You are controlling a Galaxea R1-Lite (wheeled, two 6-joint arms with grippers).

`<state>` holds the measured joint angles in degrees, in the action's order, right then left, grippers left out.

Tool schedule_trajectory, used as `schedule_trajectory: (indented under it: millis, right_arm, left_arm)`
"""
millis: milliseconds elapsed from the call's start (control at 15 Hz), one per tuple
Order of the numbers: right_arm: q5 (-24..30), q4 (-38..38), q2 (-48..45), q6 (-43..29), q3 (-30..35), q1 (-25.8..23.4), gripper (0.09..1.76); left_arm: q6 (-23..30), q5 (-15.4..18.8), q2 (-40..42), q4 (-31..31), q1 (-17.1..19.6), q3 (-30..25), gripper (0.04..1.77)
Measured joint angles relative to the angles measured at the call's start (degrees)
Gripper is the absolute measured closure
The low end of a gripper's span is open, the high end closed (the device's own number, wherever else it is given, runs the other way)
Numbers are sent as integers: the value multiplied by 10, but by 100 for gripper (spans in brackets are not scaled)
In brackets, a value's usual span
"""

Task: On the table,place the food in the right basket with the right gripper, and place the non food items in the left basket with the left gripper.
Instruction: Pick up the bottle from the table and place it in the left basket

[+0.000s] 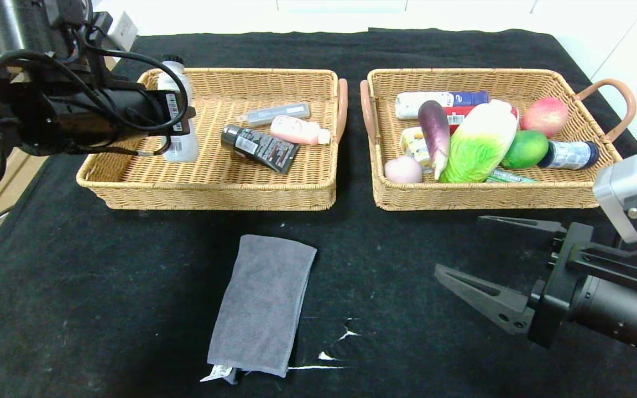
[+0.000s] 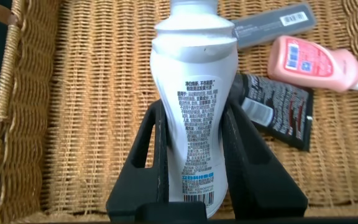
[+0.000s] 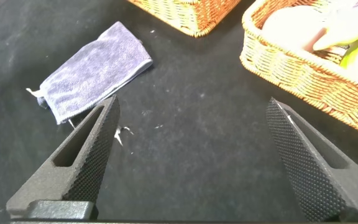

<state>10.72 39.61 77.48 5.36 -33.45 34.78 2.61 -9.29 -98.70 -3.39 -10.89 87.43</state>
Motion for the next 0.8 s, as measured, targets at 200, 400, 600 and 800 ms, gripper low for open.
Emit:
schedule_trajectory:
  millis: [200, 400, 600, 800]
  right_arm:
    - [0, 1, 1, 0, 0, -2, 14]
    - [1, 1, 1, 0, 0, -6, 14]
    - [1, 1, 1, 0, 0, -7, 14]
    - [1, 1, 1, 0, 1, -7, 14]
  left_arm:
    - [1, -2, -24, 0, 1, 18, 123]
    - [0, -4, -35, 0, 2, 28, 117]
    - [-1, -5, -38, 1, 2, 30, 83]
    - [-1, -4, -38, 3, 0, 28, 59]
